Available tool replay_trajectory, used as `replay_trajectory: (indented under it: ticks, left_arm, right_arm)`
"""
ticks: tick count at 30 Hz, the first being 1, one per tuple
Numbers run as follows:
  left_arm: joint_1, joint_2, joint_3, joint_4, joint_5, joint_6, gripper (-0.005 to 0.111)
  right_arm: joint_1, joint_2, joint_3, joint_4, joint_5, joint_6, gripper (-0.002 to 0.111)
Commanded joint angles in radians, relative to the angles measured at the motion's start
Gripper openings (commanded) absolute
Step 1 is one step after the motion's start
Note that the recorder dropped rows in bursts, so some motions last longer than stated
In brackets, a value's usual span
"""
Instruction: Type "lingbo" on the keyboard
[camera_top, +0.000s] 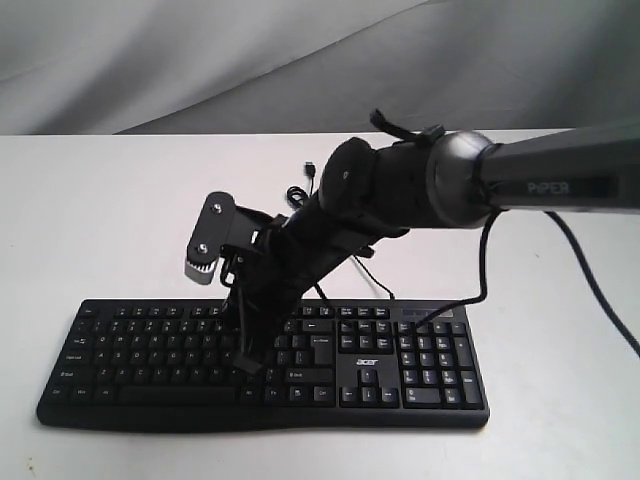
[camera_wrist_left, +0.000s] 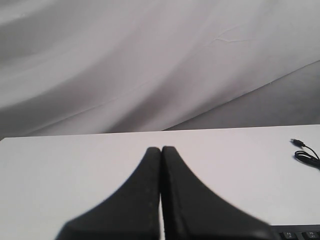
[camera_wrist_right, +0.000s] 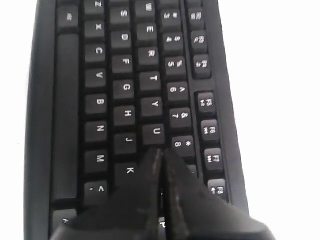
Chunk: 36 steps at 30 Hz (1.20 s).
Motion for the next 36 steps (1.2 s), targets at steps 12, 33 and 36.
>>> replay_trajectory:
  ticks: [12, 33, 36]
  left_arm:
    - [-0.007, -0.005, 0.005, 0.000, -0.010, -0.002, 0.001]
    - [-0.007, -0.005, 0.005, 0.000, -0.010, -0.002, 0.001]
    - [-0.007, -0.005, 0.005, 0.000, -0.010, -0.002, 0.001]
  right_arm:
    - [-0.011, -0.557, 0.056, -0.166, -0.240, 0.234, 0.000]
    - [-0.009, -1.325, 0.372, -0.191, -0.450, 0.245, 0.000]
    - [-0.009, -1.424, 0.372, -0.191, -0.481, 0.267, 0.000]
